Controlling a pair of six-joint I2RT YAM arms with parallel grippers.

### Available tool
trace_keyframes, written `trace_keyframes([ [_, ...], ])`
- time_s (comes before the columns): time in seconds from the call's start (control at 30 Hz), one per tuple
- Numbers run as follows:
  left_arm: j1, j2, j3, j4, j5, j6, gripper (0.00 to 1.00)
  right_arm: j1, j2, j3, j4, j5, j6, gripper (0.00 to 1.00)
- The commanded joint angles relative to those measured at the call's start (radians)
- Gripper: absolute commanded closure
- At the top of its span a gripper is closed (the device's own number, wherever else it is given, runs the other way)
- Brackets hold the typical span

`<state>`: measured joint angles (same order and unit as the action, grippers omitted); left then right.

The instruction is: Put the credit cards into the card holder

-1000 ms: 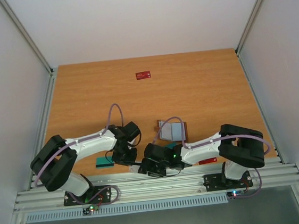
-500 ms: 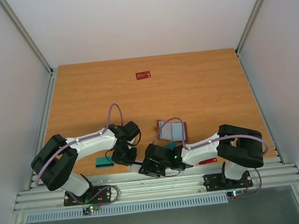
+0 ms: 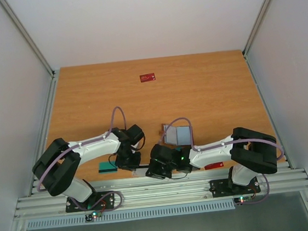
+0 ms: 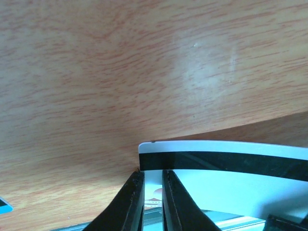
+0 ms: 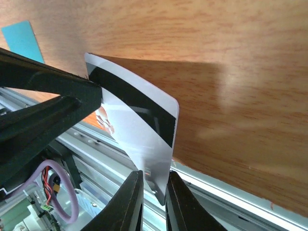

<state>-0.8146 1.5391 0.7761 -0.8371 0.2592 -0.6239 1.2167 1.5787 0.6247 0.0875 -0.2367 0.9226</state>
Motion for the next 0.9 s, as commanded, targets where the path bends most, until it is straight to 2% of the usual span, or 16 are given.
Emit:
trace_keyframes([
  [0.0,-0.008,0.049,-0.014,0.064,0.038,-0.015,0.88,-0.029,-0.027,0.063,0.004,0.006,-0.029,0.86],
  [0.17,-0.002,0.036,0.003,0.056,0.04,-0.015,0.89,-0.057,-0.023,0.076,-0.024,-0.025,-0.035,0.98],
  [0.33,0.022,-0.036,0.035,0.016,0.022,-0.002,0.88,-0.087,-0.056,0.083,-0.062,-0.052,-0.062,0.99],
  [0.43,0.045,-0.12,0.088,-0.047,-0.015,0.026,0.84,-0.114,-0.109,0.089,-0.139,-0.084,-0.132,0.99],
  [0.67,0.066,-0.264,0.268,-0.175,-0.075,0.112,0.67,-0.207,-0.251,0.2,-0.467,-0.151,-0.434,0.99],
  [0.77,0.077,-0.29,0.397,-0.259,-0.098,0.089,0.64,-0.246,-0.287,0.319,-0.681,-0.111,-0.585,0.99],
  [0.87,0.081,-0.274,0.534,-0.355,-0.11,0.001,0.6,-0.253,-0.282,0.472,-0.873,-0.029,-0.748,0.99],
])
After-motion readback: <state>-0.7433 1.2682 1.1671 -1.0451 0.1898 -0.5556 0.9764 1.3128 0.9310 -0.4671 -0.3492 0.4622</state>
